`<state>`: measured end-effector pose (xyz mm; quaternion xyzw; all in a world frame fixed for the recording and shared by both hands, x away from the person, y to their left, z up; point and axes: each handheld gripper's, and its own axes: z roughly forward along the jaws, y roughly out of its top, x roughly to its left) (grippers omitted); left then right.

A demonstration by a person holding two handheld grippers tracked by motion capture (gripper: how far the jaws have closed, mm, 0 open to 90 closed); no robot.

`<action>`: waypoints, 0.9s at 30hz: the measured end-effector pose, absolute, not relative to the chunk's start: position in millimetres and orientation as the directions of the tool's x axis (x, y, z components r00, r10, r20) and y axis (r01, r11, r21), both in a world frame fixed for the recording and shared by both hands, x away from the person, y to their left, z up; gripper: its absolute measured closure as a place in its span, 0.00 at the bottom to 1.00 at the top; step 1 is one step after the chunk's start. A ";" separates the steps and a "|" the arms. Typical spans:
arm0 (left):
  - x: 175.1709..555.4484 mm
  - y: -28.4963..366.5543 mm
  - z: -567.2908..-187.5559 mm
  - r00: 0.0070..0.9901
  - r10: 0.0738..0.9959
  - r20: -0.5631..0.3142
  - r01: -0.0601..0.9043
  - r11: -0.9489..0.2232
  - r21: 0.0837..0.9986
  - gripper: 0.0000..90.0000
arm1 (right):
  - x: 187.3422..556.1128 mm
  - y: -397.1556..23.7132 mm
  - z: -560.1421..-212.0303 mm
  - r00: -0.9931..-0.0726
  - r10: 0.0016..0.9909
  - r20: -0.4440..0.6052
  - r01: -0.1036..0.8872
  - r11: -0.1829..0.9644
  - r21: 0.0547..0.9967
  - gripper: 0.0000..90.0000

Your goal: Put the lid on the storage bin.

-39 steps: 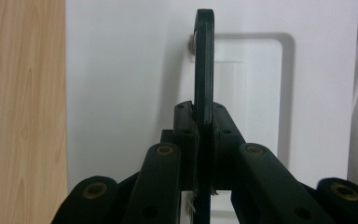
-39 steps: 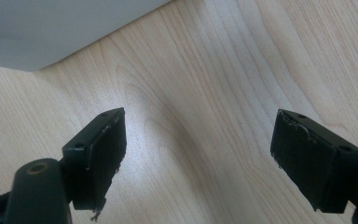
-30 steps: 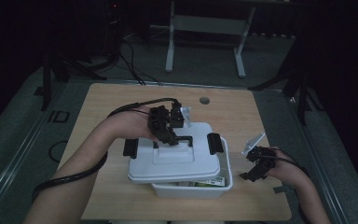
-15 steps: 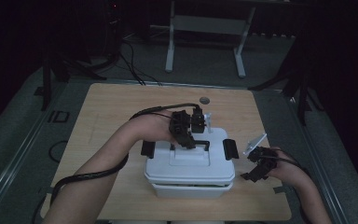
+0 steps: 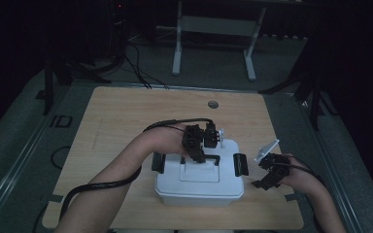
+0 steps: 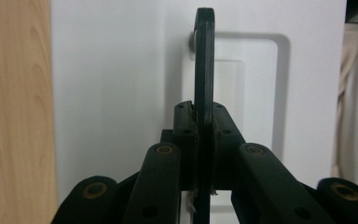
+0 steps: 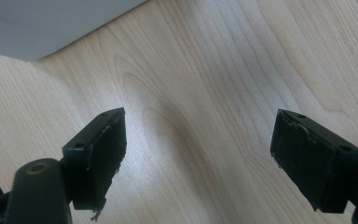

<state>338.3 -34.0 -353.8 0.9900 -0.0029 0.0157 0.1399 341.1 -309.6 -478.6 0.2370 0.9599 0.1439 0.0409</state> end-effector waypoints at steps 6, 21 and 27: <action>338.9 -36.3 -357.0 1.000 -0.005 0.025 -0.012 -0.964 0.264 0.93 | 340.4 -307.9 -479.0 -0.886 0.465 -0.007 0.442 0.847 0.295 0.20; 345.5 -32.7 -363.6 1.000 0.016 0.011 0.012 -0.960 0.279 0.93 | 339.4 -308.2 -481.4 -0.885 0.465 -0.004 0.443 0.846 0.296 0.20; 349.0 -28.5 -367.5 0.996 0.054 0.073 0.032 -0.963 0.266 0.67 | 339.2 -307.4 -480.6 -0.886 0.463 -0.005 0.440 0.846 0.303 0.20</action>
